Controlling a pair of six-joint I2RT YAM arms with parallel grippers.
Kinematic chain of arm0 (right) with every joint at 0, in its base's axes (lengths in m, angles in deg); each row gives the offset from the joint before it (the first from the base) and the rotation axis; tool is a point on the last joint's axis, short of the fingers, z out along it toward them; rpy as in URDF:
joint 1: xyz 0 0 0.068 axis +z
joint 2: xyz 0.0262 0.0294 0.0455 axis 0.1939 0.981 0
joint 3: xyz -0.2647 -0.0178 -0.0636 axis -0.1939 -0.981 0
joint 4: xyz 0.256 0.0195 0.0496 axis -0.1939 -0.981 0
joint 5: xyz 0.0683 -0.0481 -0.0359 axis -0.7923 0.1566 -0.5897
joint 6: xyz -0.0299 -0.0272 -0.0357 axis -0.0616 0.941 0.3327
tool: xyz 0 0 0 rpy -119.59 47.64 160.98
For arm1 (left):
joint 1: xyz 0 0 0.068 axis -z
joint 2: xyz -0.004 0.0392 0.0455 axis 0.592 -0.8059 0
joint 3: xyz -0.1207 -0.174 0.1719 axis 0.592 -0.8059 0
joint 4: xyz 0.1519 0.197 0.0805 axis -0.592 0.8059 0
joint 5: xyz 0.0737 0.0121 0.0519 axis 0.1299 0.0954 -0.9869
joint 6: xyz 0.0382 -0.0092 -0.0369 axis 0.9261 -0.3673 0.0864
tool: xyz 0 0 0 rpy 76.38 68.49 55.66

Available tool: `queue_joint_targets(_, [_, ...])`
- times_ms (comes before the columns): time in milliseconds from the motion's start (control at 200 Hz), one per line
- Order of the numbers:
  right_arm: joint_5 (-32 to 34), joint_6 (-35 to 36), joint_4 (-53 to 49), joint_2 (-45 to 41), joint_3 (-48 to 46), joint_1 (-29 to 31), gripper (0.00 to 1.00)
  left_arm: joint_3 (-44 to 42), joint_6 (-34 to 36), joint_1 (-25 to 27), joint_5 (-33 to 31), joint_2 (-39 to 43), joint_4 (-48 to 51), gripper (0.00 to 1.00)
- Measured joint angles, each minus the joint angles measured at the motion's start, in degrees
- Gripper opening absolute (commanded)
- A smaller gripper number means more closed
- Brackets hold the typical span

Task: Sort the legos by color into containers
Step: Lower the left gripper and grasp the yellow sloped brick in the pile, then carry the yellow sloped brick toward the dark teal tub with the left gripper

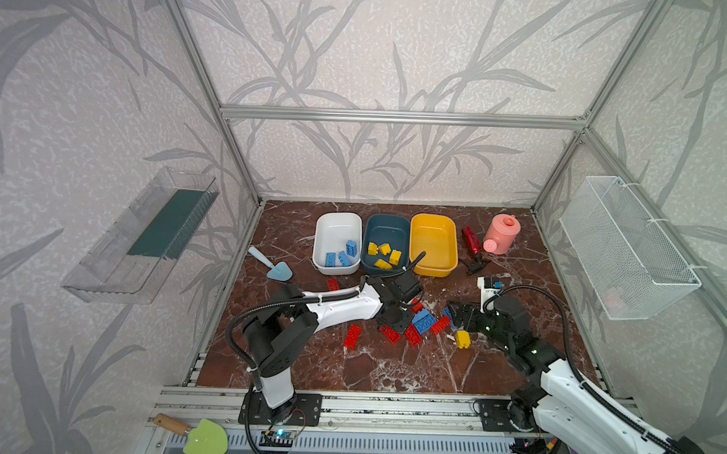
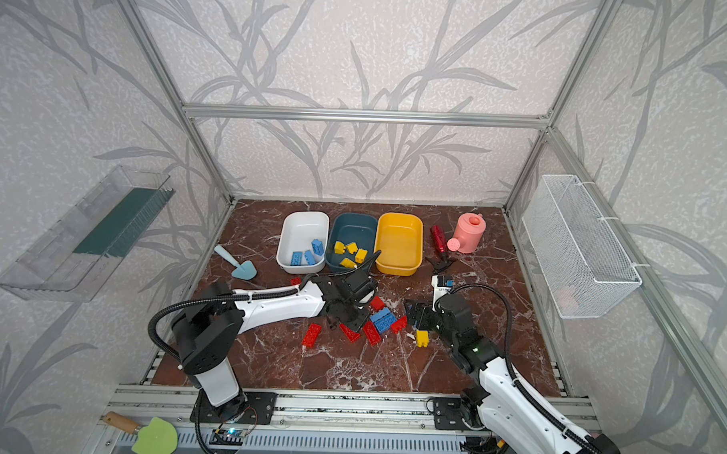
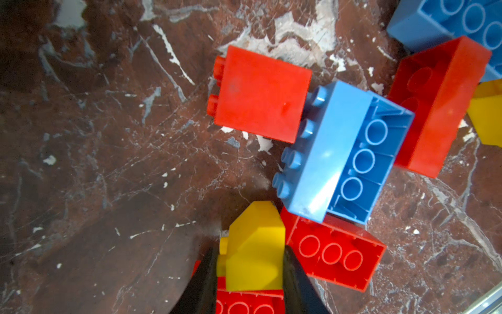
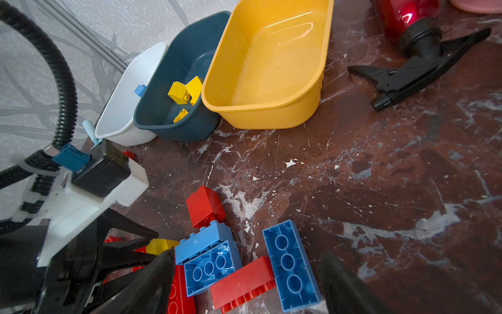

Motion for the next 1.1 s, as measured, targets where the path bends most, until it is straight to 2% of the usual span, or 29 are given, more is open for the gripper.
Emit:
queue_joint_targets(350, [-0.44,0.0,0.98,0.66,-0.11,0.0,0.84,0.92,-0.04,-1.09,-1.62,1.66,0.42,0.33])
queue_joint_targets(590, [-0.9,-0.15,1.27,0.76,-0.33,0.0,0.84,4.09,0.15,-4.74,-2.95,2.95,1.97,0.33])
queue_joint_targets(910, [-1.38,-0.15,1.31,0.61,-0.33,0.0,0.84,9.09,0.76,-6.36,-13.16,3.32,6.43,0.33])
queue_joint_targets(1100, [-1.55,-0.17,1.73,0.61,-0.68,0.0,0.84,8.85,0.26,-6.34,-14.62,2.99,7.3,0.37])
